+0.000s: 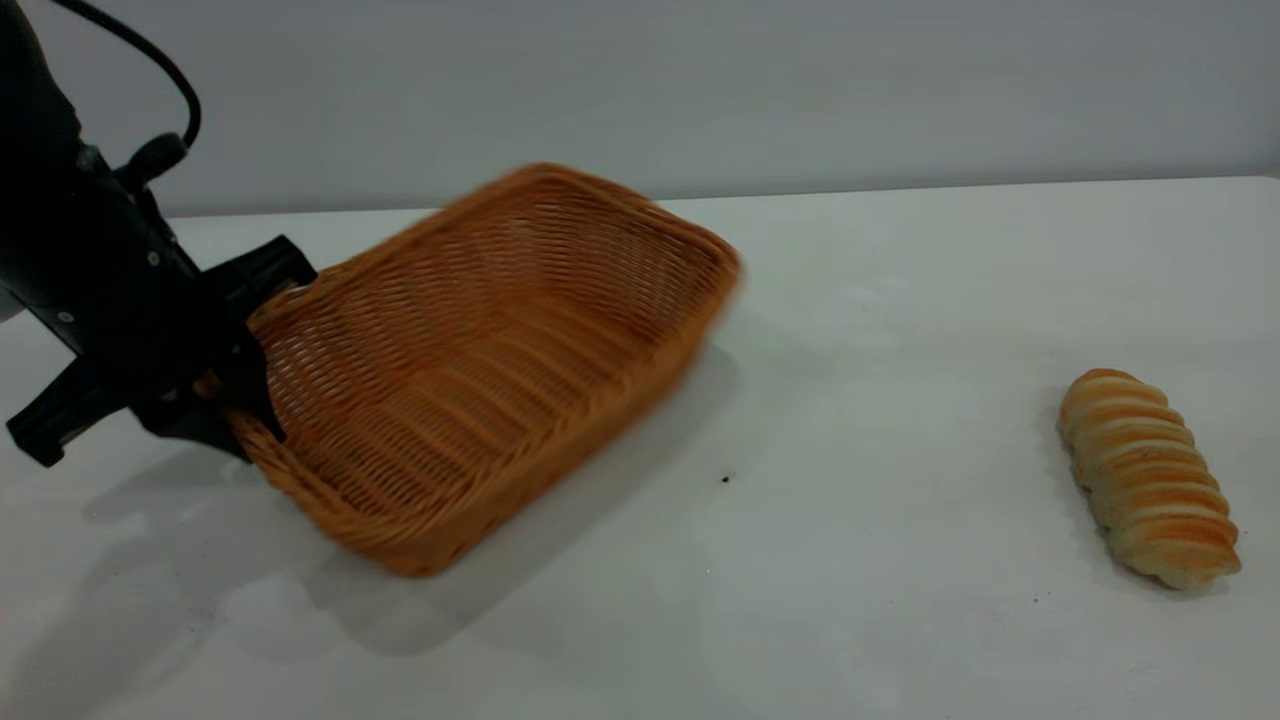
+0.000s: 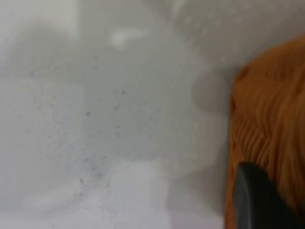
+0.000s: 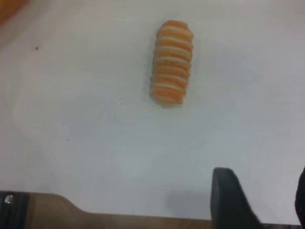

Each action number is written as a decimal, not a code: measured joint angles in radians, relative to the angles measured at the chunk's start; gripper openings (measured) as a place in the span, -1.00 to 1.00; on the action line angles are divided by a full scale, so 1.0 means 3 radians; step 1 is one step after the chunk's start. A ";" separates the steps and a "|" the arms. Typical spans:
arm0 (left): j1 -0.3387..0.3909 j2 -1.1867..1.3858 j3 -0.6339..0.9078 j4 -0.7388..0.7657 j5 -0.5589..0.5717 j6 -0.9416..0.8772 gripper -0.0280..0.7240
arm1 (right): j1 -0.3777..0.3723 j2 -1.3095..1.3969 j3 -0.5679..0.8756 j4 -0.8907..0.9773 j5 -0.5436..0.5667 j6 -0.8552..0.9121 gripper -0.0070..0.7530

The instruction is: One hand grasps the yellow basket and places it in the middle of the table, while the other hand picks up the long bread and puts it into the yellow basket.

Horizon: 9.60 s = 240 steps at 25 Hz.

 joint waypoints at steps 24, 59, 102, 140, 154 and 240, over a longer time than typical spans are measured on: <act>-0.0001 -0.0136 -0.0558 -0.1543 0.1002 0.2621 -0.60 | 0.0000 0.0000 0.0000 -0.0007 -0.0003 0.0000 0.01; -0.0004 0.0311 -0.0613 -0.1677 0.0912 0.3782 0.50 | 0.0000 0.0023 0.0000 -0.0007 -0.0257 0.0115 0.02; -0.0001 -0.1968 -0.0611 -0.1510 0.1270 0.4205 0.63 | -0.0080 0.4292 -0.0847 -0.0524 -0.1928 0.0450 0.55; -0.0001 -0.2549 -0.0611 -0.1785 0.1777 0.4215 0.63 | -0.0066 0.5452 -0.1379 -0.0885 -0.1887 0.0563 -0.81; -0.0001 -0.2549 -0.0611 -0.1785 0.1785 0.4268 0.63 | -0.0094 0.4722 -0.1368 -0.1018 -0.1511 0.0592 -0.83; -0.0001 -0.6666 0.1508 0.0503 0.2919 0.2543 0.63 | 0.1498 0.0917 -0.0829 -0.1559 -0.0186 0.0788 -0.17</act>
